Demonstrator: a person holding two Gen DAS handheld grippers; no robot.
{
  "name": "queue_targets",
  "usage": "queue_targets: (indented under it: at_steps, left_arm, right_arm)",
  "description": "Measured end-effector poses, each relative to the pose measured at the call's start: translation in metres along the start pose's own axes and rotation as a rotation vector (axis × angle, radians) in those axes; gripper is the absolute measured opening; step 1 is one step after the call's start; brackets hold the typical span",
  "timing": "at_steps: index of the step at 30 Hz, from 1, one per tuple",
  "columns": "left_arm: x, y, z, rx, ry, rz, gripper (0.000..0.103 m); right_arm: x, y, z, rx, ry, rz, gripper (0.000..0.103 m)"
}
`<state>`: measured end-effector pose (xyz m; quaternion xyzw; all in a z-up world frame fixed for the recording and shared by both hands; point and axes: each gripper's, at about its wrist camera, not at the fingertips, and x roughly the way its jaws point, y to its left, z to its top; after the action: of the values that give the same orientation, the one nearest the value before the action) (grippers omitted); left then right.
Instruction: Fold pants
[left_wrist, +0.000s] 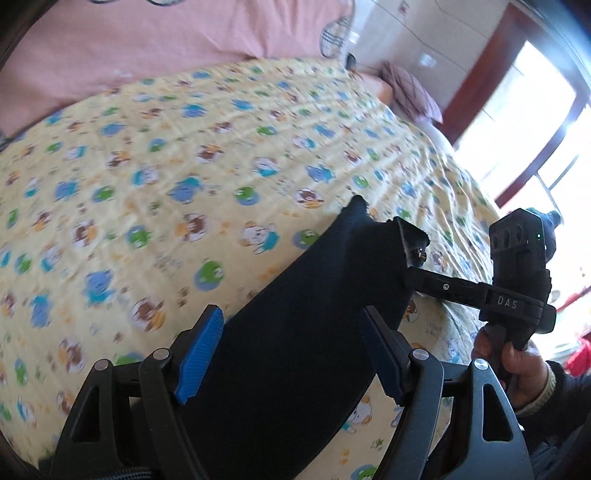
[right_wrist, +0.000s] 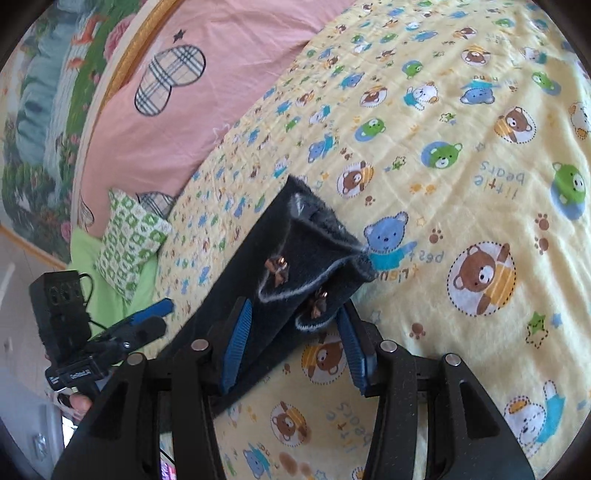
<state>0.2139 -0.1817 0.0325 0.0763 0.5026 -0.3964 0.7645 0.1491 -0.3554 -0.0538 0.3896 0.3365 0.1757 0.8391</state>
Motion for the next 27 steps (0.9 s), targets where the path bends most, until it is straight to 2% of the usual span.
queue_targets:
  at_steps: [1, 2, 4, 5, 11, 13, 14, 15, 17, 19, 22, 27]
  left_arm:
    - [0.009, -0.002, 0.008, 0.017, 0.024, -0.021, 0.076]
    - [0.016, -0.003, 0.015, 0.026, 0.037, -0.024, 0.076]
    - [0.030, -0.005, 0.028, 0.035, 0.060, -0.026, 0.076]
    - [0.039, -0.008, 0.036, 0.046, 0.077, -0.045, 0.076]
    - [0.081, -0.025, 0.062, 0.108, 0.169, -0.116, 0.074]
    - [0.098, -0.031, 0.066, 0.134, 0.210, -0.120, 0.065]
    - [0.106, -0.033, 0.067, 0.147, 0.229, -0.126, 0.064]
    - [0.109, -0.036, 0.068, 0.158, 0.227, -0.125, 0.064]
    - [0.112, -0.040, 0.070, 0.177, 0.211, -0.139, 0.051]
    - [0.109, -0.039, 0.071, 0.160, 0.200, -0.189, 0.016]
    - [0.099, -0.039, 0.067, 0.155, 0.156, -0.205, 0.011]
    - [0.052, -0.039, 0.059, 0.159, 0.030, -0.223, 0.010]
  right_arm:
    - [-0.001, -0.001, 0.001, -0.003, -0.008, 0.005, 0.044]
    - [-0.002, -0.003, 0.001, -0.008, -0.018, 0.012, 0.029]
    - [-0.004, -0.009, 0.001, -0.008, -0.021, 0.018, 0.018]
    - [-0.005, -0.015, 0.001, -0.004, -0.017, 0.035, 0.015]
    - [-0.012, -0.020, -0.004, -0.022, -0.028, 0.077, 0.013]
    - [-0.011, -0.021, -0.004, -0.030, -0.030, 0.085, 0.013]
    - [-0.011, -0.020, -0.004, -0.042, -0.030, 0.084, 0.013]
    - [-0.012, -0.020, -0.005, -0.051, -0.032, 0.085, 0.013]
    - [-0.013, -0.021, -0.007, -0.059, -0.032, 0.085, 0.013]
    - [-0.013, -0.022, -0.008, -0.062, -0.034, 0.088, 0.013]
    - [-0.014, -0.019, -0.008, -0.073, -0.041, 0.095, 0.013]
    - [-0.024, 0.000, -0.006, -0.126, -0.061, 0.147, 0.013]
